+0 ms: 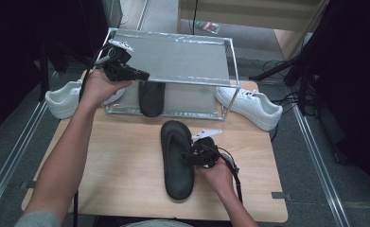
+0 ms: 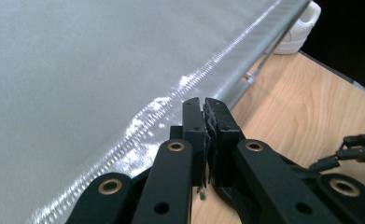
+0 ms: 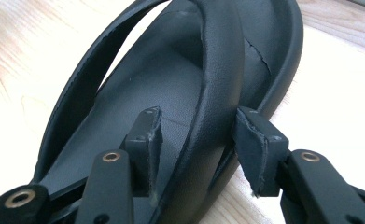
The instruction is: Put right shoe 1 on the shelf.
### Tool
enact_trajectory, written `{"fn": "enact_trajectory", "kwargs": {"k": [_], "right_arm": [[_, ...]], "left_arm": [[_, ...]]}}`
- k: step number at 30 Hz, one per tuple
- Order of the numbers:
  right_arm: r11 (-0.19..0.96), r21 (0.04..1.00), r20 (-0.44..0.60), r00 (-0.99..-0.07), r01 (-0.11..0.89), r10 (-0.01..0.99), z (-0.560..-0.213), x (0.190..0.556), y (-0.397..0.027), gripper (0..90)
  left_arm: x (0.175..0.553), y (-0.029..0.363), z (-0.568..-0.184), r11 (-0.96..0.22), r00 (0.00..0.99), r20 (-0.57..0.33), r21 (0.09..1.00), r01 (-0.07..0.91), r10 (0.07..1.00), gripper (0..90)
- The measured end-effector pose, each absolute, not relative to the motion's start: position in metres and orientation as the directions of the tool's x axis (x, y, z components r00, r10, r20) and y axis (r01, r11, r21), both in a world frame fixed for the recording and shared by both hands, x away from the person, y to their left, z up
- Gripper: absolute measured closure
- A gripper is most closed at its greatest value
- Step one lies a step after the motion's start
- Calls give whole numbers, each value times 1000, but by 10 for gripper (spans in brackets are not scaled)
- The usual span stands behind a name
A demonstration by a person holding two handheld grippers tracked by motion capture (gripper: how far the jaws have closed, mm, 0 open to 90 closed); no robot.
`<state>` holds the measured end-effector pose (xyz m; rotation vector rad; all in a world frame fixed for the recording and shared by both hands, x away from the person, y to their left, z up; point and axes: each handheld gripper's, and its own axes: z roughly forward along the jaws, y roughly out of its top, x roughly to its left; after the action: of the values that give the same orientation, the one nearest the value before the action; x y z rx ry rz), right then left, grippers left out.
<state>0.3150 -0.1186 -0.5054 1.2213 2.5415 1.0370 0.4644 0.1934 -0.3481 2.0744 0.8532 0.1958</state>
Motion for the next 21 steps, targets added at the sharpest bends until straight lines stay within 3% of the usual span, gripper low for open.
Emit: {"fn": "enact_trajectory", "kwargs": {"k": [15, 21], "right_arm": [[390, 642, 156, -610, 660, 777, -506, 311, -118, 657], [357, 628, 178, -574, 691, 799, -504, 310, -118, 743]], "left_arm": [[474, 194, -355, -388, 742, -148, 777, 496, 653, 887], [474, 194, -356, -387, 743, -144, 780, 492, 654, 886]]}}
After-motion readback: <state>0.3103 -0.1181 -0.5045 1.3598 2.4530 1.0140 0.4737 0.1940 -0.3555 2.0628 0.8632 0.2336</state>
